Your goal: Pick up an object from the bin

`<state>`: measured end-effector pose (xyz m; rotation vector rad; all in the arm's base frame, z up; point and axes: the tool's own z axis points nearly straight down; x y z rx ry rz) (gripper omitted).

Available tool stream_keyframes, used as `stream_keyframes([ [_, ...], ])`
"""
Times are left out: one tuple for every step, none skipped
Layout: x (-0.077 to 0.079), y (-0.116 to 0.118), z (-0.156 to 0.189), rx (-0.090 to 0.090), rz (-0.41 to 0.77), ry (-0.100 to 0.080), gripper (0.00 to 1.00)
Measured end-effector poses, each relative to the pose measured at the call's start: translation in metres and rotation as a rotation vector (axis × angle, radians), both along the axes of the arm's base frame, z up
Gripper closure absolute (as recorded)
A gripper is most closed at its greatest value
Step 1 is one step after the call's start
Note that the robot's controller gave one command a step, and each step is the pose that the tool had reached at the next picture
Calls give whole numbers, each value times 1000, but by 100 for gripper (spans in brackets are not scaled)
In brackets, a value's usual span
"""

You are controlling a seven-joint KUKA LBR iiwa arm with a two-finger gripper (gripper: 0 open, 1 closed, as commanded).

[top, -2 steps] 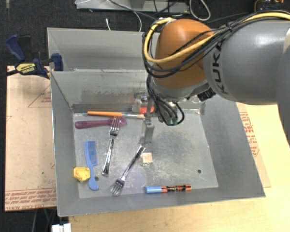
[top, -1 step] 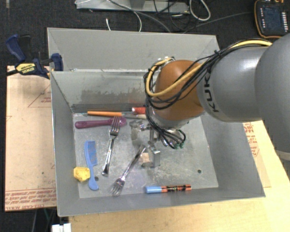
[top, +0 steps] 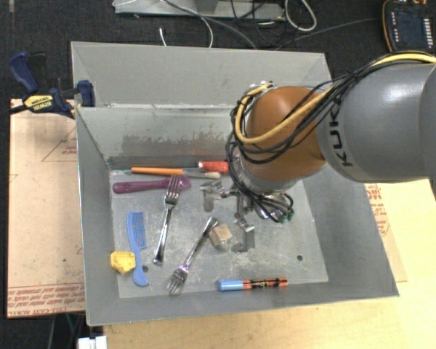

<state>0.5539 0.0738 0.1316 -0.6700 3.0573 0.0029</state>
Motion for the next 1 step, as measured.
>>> stream_keyframes([
  [-26,3,-32,0,-71,14,0],
])
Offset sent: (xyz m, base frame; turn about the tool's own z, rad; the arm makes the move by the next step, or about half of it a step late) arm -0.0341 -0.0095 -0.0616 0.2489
